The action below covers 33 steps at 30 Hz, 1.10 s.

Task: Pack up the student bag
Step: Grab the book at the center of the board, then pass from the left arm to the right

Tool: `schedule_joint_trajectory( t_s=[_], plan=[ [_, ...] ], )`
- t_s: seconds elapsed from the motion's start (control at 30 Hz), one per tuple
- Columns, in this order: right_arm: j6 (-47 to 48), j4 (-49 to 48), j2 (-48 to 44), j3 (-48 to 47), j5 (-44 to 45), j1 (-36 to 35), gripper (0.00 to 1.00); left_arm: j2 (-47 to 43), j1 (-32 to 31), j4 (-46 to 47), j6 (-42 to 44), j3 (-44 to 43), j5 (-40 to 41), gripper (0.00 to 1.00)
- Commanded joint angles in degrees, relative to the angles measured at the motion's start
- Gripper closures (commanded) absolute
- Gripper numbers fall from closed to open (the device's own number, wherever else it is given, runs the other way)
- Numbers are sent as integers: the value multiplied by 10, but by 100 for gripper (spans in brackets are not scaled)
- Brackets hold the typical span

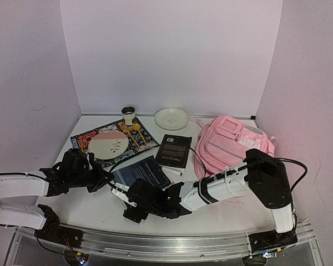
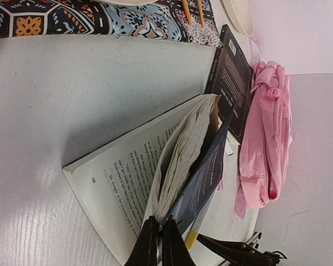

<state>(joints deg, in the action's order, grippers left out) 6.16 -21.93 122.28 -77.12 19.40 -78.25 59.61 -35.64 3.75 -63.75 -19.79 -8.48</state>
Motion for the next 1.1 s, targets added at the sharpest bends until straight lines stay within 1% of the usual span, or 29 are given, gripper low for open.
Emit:
schedule_joint_trajectory(
  t_s=[0.0, 0.07, 0.37, 0.57, 0.63, 0.77, 0.83, 0.87, 0.9, 0.93, 1.0, 1.07],
  plan=[
    [32, -24, 12, -17, 39, -10, 2, -22, 0, 48, -29, -12, -16, 100],
    [40, -28, 19, -20, 53, -14, 2, -27, 0, 48, -30, -16, -18, 100],
    [101, -48, 66, -41, 179, -30, 2, -28, 0, 48, -38, -27, -29, 100],
    [149, -98, 84, -35, 244, -36, 2, -32, 0, 48, -40, -25, -30, 100],
    [166, -125, 87, -28, 258, -38, 4, -30, 0, 49, -40, -24, -32, 100],
    [179, -163, 75, -6, 248, -38, 15, -31, 0, 48, -39, -19, -28, 100],
    [176, -179, 61, 10, 237, -38, 26, -33, 0, 48, -36, -16, -24, 99],
    [175, -188, 55, 16, 234, -39, 32, -33, 0, 48, -35, -13, -21, 96],
    [172, -194, 48, 25, 230, -38, 36, -34, -1, 48, -33, -12, -19, 90],
    [170, -199, 42, 31, 226, -38, 41, -36, -1, 47, -32, -9, -16, 89],
    [167, -205, 32, 39, 220, -38, 49, -39, 0, 44, -32, -3, -9, 88],
    [164, -211, 23, 46, 215, -38, 59, -44, -1, 40, -32, 0, 1, 81]
  ],
)
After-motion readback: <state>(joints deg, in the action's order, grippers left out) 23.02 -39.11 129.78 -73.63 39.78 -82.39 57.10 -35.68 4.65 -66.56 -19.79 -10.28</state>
